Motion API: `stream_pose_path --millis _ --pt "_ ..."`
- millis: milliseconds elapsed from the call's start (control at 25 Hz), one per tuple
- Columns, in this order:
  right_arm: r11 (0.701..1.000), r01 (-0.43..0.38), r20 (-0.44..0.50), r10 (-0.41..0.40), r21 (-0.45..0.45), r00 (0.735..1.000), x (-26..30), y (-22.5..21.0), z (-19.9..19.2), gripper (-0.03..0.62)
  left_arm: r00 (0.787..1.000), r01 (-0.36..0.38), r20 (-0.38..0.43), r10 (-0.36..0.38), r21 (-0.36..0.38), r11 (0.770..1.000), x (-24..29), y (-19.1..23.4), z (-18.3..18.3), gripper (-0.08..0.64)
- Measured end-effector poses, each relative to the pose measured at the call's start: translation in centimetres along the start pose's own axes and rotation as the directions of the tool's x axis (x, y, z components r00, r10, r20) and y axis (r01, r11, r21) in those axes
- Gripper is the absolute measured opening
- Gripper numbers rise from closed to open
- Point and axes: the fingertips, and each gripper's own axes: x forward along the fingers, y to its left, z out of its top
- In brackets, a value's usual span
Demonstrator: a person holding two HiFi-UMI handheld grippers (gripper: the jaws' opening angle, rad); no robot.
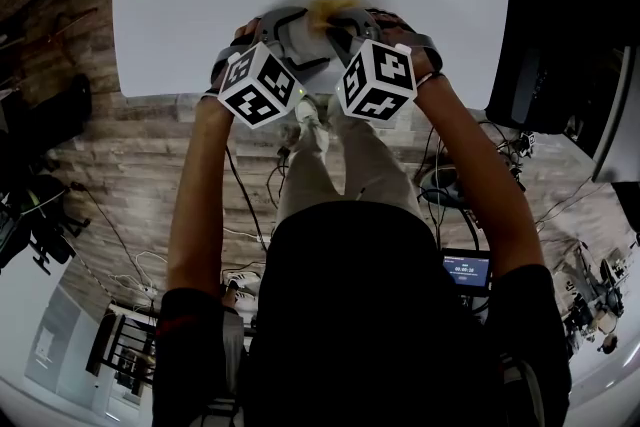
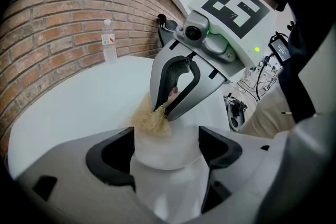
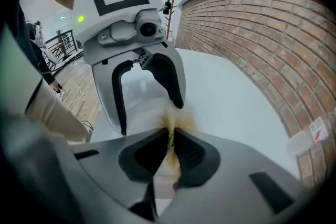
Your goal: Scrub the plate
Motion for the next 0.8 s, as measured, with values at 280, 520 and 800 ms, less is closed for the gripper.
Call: stream_pose_path --millis 280,520,800 --pt "1.000 -0.026 -0.006 0.026 0.001 1.000 -0.3 0.9 -0.1 0.043 1.000 0.004 -0.002 -0.004 0.002 1.000 0.0 0.1 0.0 0.365" --pt "0.999 -0.038 -0.007 0.038 0.006 0.999 -0.4 1.5 -0.4 0.043 1.000 0.005 -0.004 -0.005 0.004 1.000 0.3 0.1 0.1 0.365" --pt "0.999 -0.041 -0.013 0.041 0.009 0.999 -0.5 1.9 -0.6 0.043 1.000 0.006 -0.008 -0.006 0.003 1.000 0.3 0.2 0.1 0.365"
